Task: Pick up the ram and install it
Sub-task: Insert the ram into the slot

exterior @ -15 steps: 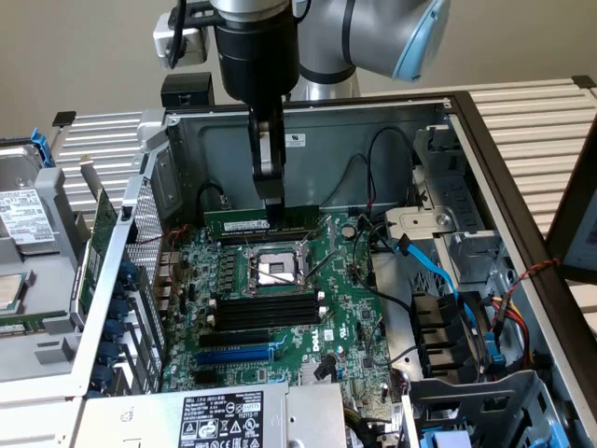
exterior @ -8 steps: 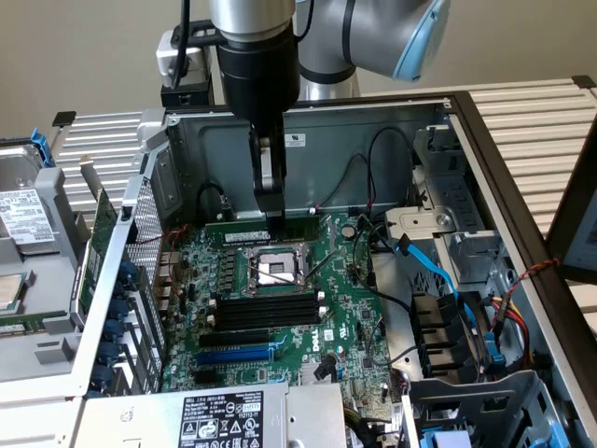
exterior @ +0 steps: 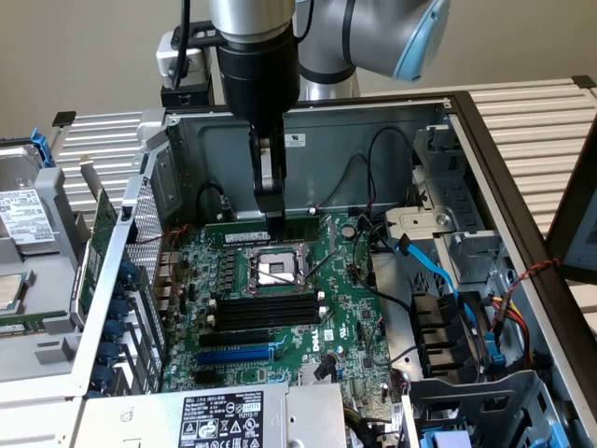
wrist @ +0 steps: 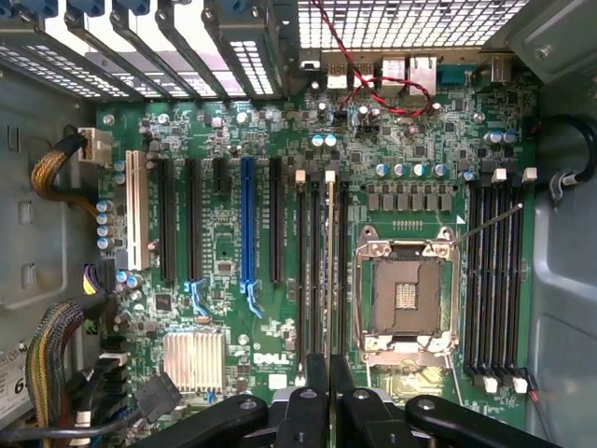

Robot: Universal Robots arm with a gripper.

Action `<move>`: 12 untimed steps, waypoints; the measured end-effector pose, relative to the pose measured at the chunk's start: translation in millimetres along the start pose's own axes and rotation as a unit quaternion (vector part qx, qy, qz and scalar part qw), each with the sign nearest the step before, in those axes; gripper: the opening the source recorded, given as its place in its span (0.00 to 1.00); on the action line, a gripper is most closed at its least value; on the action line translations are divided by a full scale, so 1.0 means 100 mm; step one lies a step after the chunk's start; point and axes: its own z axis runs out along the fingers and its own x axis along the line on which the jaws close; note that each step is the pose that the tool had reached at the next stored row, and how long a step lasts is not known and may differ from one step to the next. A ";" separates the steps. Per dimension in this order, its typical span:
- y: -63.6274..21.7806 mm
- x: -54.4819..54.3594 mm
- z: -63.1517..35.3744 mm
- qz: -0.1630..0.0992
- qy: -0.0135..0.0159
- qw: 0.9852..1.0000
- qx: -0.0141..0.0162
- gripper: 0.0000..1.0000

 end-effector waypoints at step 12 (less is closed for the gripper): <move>-0.001 0.07 0.070 0.000 0.000 1.000 -0.002 0.13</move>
